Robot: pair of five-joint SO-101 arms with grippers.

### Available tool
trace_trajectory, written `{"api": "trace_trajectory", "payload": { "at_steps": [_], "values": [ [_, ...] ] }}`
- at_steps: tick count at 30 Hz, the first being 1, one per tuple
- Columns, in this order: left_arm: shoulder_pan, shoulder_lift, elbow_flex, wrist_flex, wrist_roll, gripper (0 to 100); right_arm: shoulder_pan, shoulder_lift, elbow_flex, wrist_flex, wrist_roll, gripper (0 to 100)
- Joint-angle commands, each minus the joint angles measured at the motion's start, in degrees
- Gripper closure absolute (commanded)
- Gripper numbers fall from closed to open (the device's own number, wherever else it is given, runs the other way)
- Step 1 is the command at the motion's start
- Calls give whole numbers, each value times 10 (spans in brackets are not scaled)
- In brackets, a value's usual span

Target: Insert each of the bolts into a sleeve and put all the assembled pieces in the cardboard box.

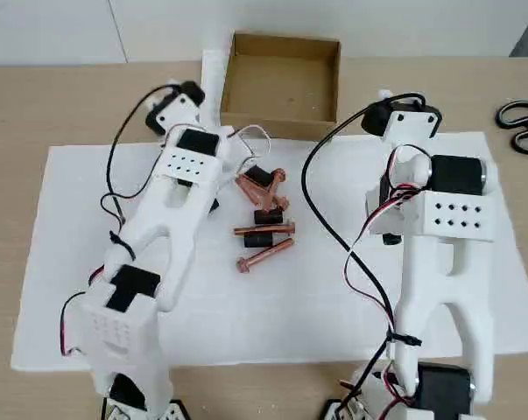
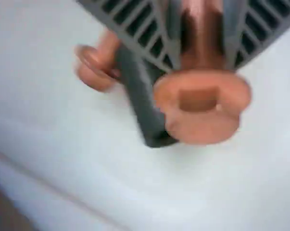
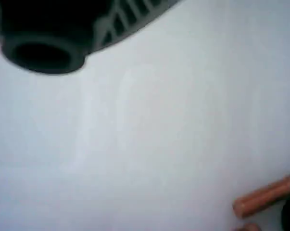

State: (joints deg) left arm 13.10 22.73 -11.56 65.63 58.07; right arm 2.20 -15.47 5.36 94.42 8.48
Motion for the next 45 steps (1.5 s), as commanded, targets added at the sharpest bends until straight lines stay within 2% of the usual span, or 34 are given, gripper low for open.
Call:
{"api": "trace_trajectory", "payload": {
  "at_steps": [1,8,12,15,19,26,30,40,42,45],
  "values": [
    [7,-69,-31,13,-35,995,5,-20,-8,-10,-8,995],
    [4,-142,-31,16,-137,995,0,-25,-8,-5,-5,995],
    [6,-210,-33,55,-171,995,0,-27,-11,-4,-8,995],
    [7,-264,-33,83,-222,995,0,-36,-11,-4,-8,995],
    [7,-314,-32,108,-293,995,0,-131,-11,10,-4,995],
    [4,-344,-29,153,-355,995,-32,-335,1,11,-7,995],
    [7,-344,-29,164,-375,995,-34,-424,74,-28,-9,995],
    [61,-344,-29,158,-385,995,-36,-652,404,-196,-10,995],
    [62,-344,-29,145,-384,995,-36,-704,468,-250,-28,995],
    [62,-349,-29,115,-383,995,-37,-793,547,-311,-99,995]
  ]
}}
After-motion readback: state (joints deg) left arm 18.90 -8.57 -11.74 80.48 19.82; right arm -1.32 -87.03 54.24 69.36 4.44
